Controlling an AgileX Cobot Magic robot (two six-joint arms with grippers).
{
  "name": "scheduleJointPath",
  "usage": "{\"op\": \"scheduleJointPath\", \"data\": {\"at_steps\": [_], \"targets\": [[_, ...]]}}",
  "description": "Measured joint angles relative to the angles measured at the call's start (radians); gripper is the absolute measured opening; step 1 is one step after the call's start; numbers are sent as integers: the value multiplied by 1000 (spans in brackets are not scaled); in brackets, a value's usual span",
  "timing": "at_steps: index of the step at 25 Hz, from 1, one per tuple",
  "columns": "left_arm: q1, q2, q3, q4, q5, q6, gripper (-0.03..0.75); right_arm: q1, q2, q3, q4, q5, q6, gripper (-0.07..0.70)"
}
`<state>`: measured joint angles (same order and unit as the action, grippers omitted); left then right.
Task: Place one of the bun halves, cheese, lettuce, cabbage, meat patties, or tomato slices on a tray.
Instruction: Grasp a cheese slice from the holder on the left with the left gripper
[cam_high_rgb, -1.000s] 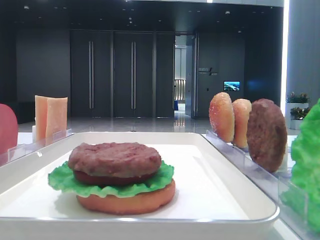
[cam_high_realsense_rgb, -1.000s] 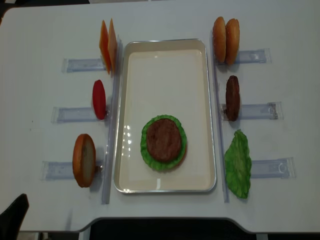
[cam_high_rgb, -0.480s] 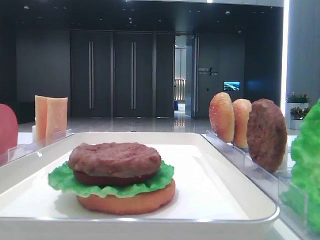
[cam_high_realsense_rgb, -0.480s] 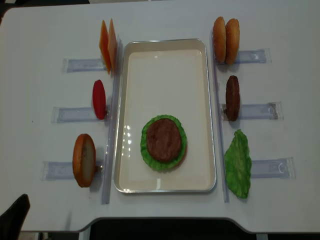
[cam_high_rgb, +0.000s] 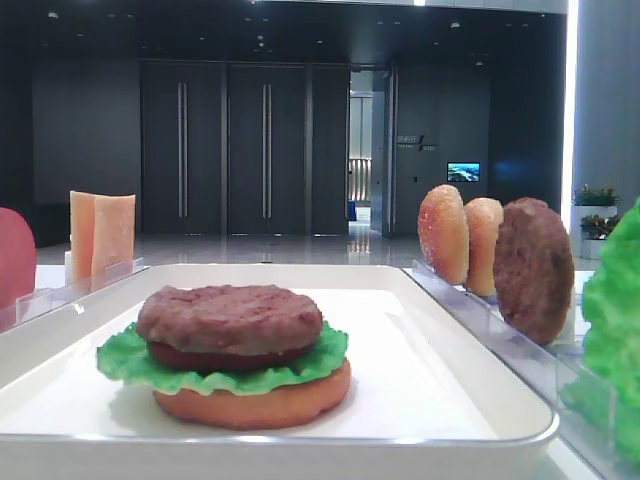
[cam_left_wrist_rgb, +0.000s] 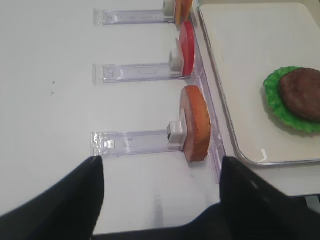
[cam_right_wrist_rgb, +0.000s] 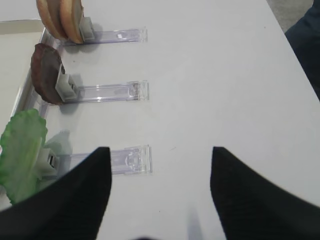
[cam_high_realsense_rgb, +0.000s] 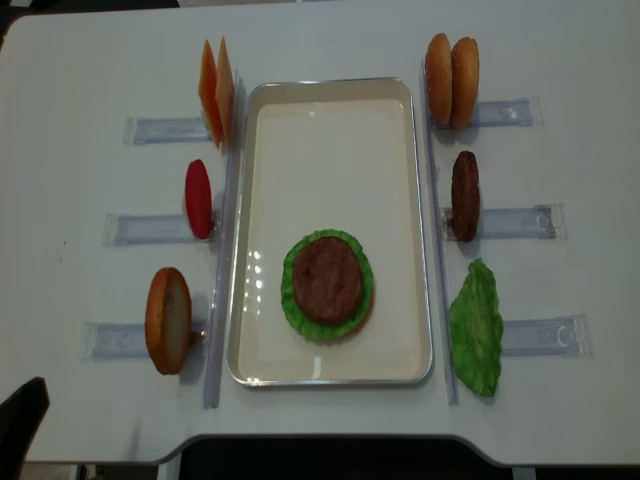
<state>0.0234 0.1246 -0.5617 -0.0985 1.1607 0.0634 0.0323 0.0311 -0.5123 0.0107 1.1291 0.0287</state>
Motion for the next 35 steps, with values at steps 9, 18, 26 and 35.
{"op": "scheduleJointPath", "data": {"at_steps": [9, 18, 26, 35], "targets": [[0, 325, -141, 12, 11, -48, 554, 0, 0, 0, 0, 0, 0, 416], [0, 696, -341, 13, 47, -55, 547, 0, 0, 0, 0, 0, 0, 416], [0, 986, -607, 13, 66, -73, 545, 0, 0, 0, 0, 0, 0, 416], [0, 1299, -931, 24, 81, -120, 545, 0, 0, 0, 0, 0, 0, 416]]}}
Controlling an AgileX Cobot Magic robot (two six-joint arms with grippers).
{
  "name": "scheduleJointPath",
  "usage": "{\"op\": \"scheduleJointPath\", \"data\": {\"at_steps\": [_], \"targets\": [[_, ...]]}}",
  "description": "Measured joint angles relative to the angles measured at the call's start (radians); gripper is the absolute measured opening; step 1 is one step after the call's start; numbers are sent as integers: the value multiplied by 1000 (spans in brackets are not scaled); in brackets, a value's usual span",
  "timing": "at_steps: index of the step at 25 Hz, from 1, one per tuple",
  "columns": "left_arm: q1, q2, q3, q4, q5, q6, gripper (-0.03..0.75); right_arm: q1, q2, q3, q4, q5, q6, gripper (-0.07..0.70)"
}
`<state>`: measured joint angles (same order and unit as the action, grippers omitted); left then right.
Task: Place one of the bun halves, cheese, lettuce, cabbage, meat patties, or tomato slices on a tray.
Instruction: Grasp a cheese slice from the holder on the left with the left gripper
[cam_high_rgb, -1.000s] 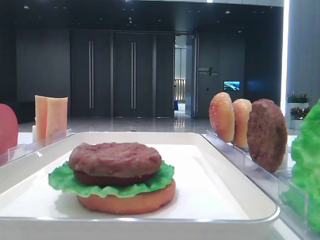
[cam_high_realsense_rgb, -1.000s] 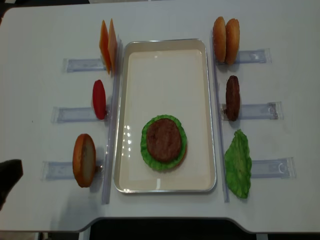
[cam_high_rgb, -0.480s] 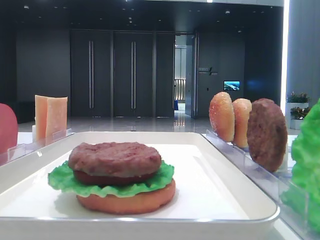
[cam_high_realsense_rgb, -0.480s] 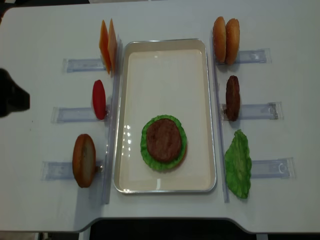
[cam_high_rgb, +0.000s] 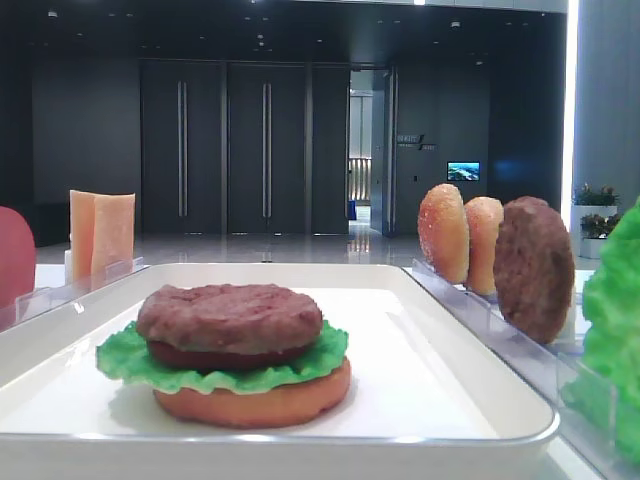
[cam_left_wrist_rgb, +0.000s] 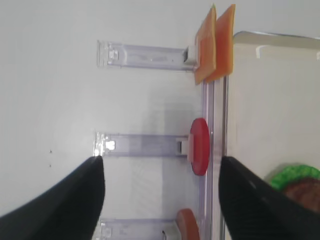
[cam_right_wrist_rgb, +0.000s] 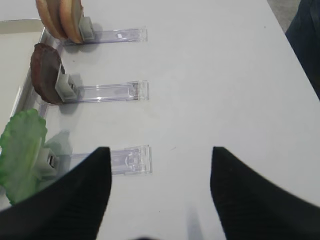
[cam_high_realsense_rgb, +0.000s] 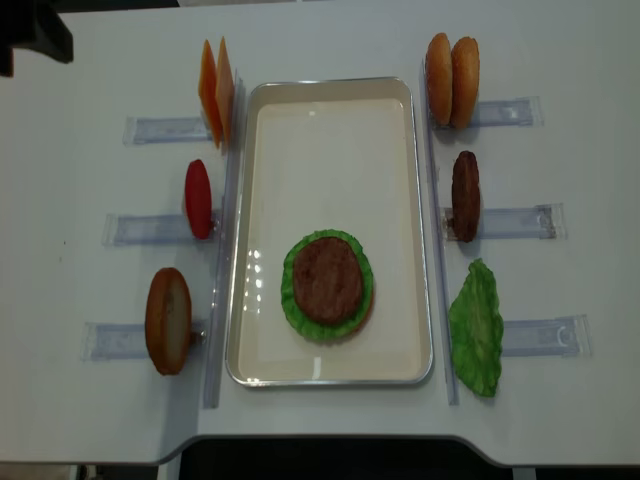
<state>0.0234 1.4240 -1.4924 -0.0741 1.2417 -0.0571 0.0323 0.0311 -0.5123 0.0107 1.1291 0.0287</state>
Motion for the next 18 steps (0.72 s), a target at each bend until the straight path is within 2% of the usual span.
{"op": "scheduleJointPath", "data": {"at_steps": [6, 18], "targets": [[0, 139, -162, 0, 1, -2, 541, 0, 0, 0, 0, 0, 0, 416], [0, 371, -364, 0, 2, -4, 538, 0, 0, 0, 0, 0, 0, 416]]}}
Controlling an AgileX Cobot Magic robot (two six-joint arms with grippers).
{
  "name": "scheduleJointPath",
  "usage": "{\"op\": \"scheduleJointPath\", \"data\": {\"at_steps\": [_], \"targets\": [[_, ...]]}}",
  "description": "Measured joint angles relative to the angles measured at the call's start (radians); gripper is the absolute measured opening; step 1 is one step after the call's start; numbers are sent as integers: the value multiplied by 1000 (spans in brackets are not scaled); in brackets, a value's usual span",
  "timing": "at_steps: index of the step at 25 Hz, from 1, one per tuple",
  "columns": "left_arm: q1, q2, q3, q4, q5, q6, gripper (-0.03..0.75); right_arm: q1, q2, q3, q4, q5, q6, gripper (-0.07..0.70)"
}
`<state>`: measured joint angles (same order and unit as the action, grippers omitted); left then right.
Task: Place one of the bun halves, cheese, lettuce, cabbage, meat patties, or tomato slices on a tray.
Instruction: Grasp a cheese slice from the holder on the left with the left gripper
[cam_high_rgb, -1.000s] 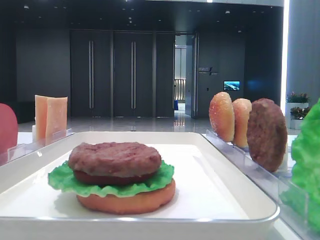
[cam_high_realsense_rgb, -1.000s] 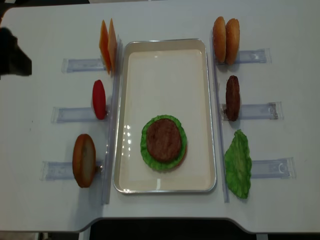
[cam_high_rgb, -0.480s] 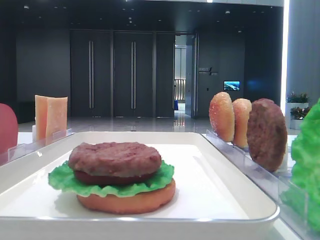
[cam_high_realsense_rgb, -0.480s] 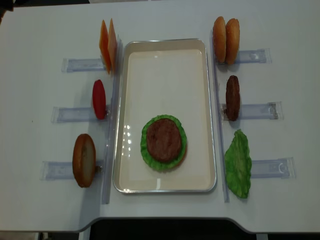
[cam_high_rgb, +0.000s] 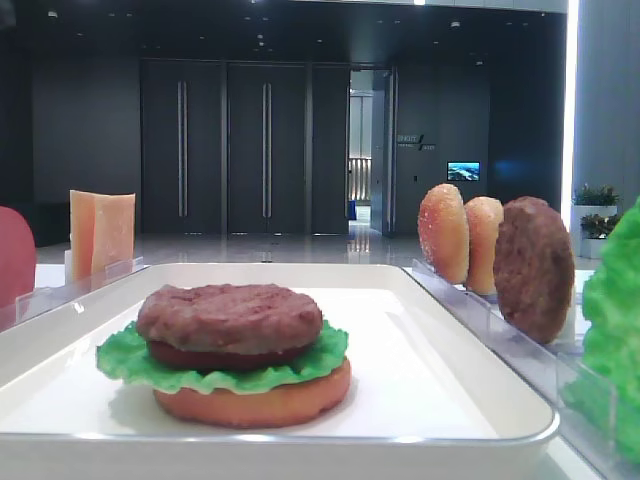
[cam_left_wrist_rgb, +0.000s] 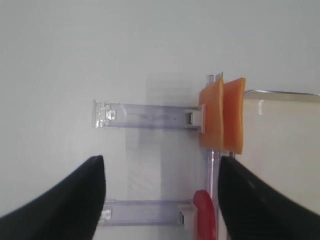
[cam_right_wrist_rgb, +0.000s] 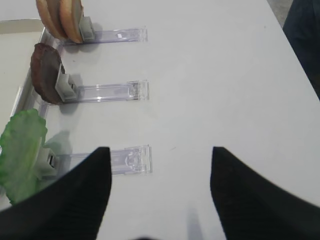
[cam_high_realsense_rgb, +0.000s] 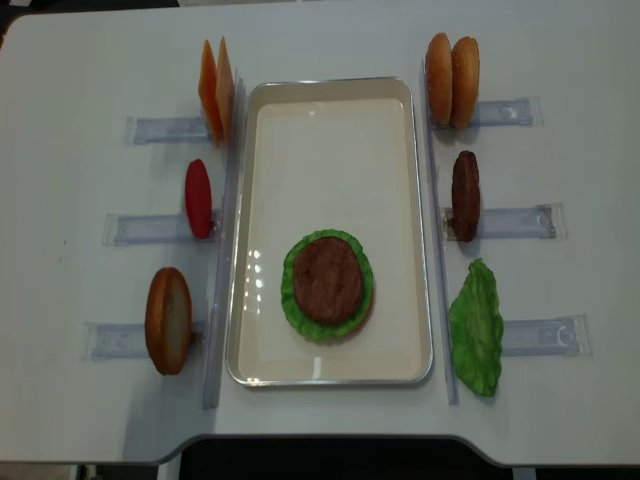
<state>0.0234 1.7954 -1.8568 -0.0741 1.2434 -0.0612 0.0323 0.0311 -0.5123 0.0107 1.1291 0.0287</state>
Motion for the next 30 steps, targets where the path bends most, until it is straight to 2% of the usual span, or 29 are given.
{"op": "scheduleJointPath", "data": {"at_steps": [6, 12, 20, 30], "targets": [[-16, 96, -86, 17, 0, -7, 538, 0, 0, 0, 0, 0, 0, 416], [-123, 184, -150, 80, 0, -37, 538, 0, 0, 0, 0, 0, 0, 416], [-229, 263, -155, 117, 0, -116, 538, 0, 0, 0, 0, 0, 0, 416], [-256, 316, -155, 121, -2, -175, 538, 0, 0, 1, 0, 0, 0, 416]]}}
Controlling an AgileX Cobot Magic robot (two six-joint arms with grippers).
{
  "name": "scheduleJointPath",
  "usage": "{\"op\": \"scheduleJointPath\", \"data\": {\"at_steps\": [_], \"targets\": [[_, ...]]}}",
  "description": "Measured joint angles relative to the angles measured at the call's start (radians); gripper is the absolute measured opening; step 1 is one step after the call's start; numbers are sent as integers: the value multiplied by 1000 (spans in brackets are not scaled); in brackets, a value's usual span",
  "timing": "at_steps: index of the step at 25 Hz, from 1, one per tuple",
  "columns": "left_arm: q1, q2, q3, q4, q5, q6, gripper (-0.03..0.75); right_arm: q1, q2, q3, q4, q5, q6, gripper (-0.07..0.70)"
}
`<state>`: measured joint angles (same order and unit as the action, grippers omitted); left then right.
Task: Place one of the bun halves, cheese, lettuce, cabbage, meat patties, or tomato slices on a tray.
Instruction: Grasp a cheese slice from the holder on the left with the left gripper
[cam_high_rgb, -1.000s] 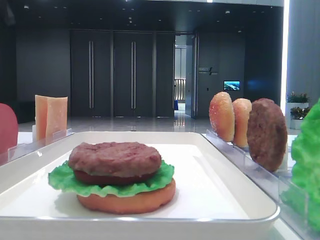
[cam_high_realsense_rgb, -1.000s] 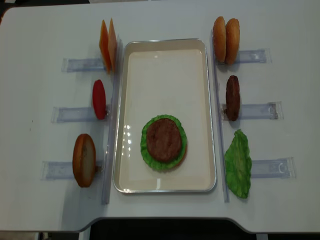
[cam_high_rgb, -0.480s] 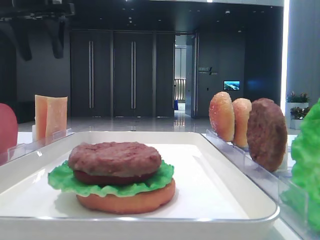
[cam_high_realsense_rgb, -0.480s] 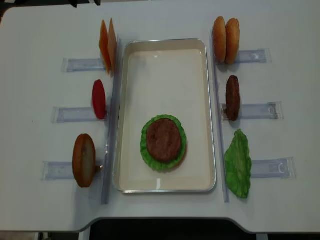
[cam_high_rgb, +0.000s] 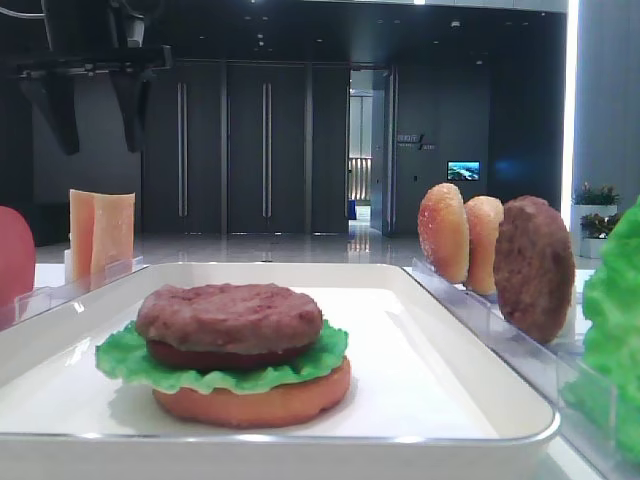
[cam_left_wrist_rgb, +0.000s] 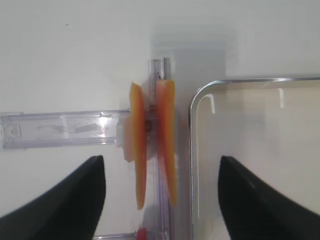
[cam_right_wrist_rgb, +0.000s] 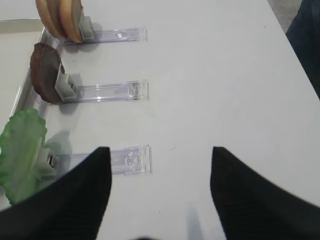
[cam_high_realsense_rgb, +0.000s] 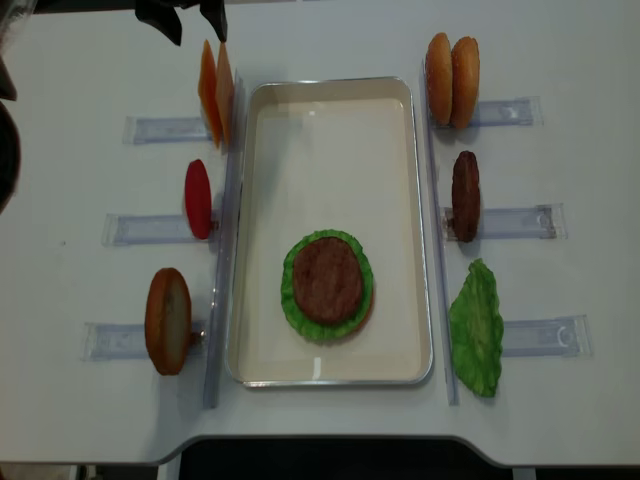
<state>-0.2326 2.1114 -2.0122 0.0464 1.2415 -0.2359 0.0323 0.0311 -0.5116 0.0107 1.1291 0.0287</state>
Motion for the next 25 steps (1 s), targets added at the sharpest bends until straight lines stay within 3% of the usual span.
{"op": "scheduleJointPath", "data": {"at_steps": [12, 25], "targets": [[-9, 50, 0, -34, -3, -27, 538, 0, 0, 0, 0, 0, 0, 416], [-9, 68, -1, -73, -54, -46, 536, 0, 0, 0, 0, 0, 0, 416]]}}
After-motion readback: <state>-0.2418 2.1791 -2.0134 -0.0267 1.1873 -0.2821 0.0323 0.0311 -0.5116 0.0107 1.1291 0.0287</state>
